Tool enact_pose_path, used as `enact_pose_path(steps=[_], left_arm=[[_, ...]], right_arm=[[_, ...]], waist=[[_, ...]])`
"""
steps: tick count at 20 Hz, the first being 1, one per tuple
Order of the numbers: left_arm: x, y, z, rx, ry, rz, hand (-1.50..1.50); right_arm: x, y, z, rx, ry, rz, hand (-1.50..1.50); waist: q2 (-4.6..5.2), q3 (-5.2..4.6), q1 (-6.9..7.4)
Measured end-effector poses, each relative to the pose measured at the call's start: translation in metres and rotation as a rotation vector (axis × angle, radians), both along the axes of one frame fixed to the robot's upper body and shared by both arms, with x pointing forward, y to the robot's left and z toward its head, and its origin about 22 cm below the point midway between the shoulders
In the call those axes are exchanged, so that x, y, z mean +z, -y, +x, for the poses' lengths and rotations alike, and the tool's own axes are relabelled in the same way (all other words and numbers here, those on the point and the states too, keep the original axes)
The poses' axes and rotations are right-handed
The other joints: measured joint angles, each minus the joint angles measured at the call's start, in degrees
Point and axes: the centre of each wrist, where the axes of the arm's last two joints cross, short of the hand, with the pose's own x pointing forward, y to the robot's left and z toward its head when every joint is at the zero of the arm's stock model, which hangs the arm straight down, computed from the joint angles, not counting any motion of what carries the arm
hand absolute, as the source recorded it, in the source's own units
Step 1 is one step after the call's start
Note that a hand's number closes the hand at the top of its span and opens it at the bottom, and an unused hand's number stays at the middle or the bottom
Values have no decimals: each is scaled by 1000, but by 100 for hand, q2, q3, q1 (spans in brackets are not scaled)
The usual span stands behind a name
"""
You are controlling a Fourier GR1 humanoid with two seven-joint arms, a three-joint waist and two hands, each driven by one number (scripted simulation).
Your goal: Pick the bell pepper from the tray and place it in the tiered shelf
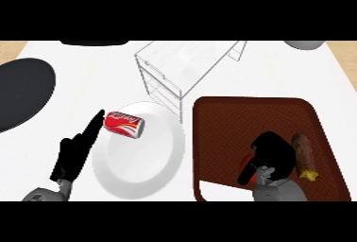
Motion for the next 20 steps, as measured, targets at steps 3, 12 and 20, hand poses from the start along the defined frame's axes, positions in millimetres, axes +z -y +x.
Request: enact_pose_path(steps=[3, 12, 20], left_arm=[[-1, 0, -3, -6, 4, 0, 0], [-3, -1, -2, -4, 12, -1, 0], [-1, 6, 0, -35, 28, -14, 0]], right_arm=[[-1, -1, 4, 13, 4, -18, 150], [13, -10, 7, 43, 94, -129, 150], [65, 19, 34, 712, 225, 7, 150]], waist=[[-3, -4, 5], [40, 56, -12], [128, 95, 182]])
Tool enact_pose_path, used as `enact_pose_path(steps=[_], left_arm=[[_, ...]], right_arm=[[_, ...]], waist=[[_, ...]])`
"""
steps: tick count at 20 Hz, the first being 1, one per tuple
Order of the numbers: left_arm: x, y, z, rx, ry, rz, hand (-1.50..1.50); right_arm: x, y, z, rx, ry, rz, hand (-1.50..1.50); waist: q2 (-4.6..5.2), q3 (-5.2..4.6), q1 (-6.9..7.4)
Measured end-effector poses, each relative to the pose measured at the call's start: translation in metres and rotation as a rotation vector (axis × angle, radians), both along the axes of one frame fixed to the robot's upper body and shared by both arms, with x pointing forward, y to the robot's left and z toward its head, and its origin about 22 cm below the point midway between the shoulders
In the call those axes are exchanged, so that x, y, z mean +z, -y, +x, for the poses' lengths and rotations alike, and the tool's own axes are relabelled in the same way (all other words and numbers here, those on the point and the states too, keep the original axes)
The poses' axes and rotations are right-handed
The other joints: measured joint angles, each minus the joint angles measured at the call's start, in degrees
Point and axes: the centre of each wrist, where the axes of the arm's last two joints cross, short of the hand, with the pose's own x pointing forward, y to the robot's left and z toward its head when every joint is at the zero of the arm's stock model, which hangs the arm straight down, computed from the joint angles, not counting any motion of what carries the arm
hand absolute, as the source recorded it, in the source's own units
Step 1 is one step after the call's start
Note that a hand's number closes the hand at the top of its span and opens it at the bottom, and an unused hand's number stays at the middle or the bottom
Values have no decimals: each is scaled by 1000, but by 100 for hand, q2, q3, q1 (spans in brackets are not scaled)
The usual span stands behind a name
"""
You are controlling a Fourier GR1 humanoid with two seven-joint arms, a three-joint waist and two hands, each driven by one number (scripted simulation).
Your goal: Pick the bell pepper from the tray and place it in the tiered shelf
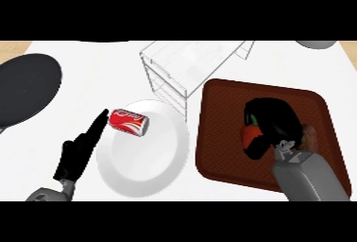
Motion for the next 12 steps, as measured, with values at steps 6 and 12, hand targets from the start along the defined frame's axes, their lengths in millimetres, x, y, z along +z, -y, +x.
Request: enact_pose_path(steps=[6, 12], left_arm=[[-2, -4, -4, 13, 1, 8, 0], [1, -5, 0, 7, -2, 8, 0]], right_arm=[[75, 72, 28, 296, 168, 91, 150], [142, 120, 61, 373, 326, 341, 150]], waist=[[-10, 3, -88], [-6, -7, -51]])
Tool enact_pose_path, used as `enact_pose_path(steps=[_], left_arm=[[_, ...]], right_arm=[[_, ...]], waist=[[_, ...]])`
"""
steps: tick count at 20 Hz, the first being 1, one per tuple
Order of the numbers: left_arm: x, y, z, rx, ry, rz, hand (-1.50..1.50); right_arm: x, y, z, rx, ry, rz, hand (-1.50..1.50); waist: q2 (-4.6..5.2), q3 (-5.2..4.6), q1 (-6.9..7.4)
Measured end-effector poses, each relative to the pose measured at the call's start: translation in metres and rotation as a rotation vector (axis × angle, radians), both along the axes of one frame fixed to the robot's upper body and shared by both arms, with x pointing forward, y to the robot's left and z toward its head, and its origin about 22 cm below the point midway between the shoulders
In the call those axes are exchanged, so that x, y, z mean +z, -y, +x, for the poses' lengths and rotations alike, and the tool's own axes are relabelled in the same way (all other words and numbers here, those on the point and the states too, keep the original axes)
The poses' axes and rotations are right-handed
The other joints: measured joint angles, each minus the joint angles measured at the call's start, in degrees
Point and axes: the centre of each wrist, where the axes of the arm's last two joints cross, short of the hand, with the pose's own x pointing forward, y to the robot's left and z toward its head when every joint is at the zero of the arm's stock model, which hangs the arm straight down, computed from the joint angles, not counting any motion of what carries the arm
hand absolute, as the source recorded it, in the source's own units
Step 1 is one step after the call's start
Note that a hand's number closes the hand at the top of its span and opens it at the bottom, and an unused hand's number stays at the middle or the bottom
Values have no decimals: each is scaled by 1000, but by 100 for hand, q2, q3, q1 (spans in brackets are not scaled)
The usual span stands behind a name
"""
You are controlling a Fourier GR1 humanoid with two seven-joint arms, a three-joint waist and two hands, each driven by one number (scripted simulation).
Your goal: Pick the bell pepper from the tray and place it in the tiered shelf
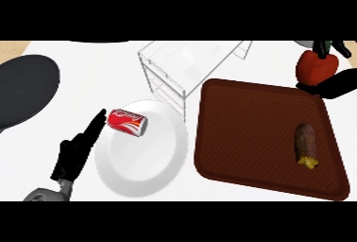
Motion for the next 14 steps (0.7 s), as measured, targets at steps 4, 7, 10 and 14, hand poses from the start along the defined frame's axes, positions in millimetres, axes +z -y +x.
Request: enact_pose_path(steps=[4, 7, 10, 14], left_arm=[[0, 5, 2, 3, -7, 4, 0], [3, 4, 2, -1, -12, 3, 0], [1, 7, 3, -9, -5, 6, 0], [2, 11, 7, -15, 6, 10, 0]], right_arm=[[35, 6, 27, 13, 37, 86, 150], [56, -2, 46, 10, 54, 113, 150], [70, -16, 64, -1, 72, 123, 150], [79, -45, 86, -37, 88, 132, 150]], waist=[[1, -5, 32], [4, -16, 40], [17, -12, 78], [43, -12, 150]])
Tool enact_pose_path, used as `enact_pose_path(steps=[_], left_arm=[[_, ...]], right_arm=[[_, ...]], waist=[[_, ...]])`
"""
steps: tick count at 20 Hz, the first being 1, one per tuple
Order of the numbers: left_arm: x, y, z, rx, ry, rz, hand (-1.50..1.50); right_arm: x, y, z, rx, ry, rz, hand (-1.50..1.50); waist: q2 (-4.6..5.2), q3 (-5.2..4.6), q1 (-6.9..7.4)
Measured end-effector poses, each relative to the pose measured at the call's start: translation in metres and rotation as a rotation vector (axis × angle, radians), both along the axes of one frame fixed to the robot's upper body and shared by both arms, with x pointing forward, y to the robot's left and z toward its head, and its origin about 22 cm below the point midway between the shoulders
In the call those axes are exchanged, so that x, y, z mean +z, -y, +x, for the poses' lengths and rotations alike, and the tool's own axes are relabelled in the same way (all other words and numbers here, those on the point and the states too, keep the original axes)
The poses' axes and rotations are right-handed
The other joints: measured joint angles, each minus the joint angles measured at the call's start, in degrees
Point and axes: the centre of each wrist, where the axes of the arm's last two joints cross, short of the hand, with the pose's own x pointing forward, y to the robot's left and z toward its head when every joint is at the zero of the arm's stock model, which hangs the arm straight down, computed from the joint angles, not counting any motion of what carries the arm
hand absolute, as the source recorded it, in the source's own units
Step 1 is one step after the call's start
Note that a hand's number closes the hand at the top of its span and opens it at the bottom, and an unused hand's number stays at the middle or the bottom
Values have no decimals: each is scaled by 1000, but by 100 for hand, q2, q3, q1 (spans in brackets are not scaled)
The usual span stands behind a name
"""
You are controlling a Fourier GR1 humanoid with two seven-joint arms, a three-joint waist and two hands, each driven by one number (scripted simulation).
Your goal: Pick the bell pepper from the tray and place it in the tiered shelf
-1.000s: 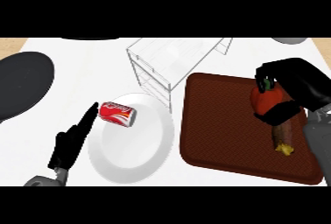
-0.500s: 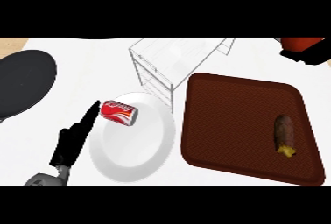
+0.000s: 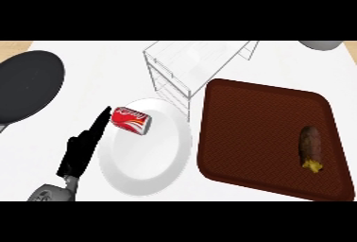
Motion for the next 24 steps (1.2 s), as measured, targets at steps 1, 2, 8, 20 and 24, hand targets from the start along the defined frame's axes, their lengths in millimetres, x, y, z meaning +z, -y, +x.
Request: enact_pose_path(steps=[1, 2, 8, 20, 24], left_arm=[[-1, 1, 0, 0, -1, 0, 0], [-2, 2, 1, -1, 0, 1, 0], [1, 5, 4, -24, 11, 0, 0], [5, 8, 10, -51, 21, -2, 0], [4, 11, 10, -50, 29, -7, 0]], right_arm=[[3, -3, 4, -3, -2, 5, 150], [2, -13, 9, -4, -7, 4, 150], [4, -45, 25, 13, 5, -41, 150], [-39, -107, 40, 80, -79, -153, 150], [-56, -116, 43, 150, -240, 11, -150]], waist=[[4, 2, 7], [9, 6, 18], [55, 1, 109], [118, -6, 224], [137, 0, 254]])
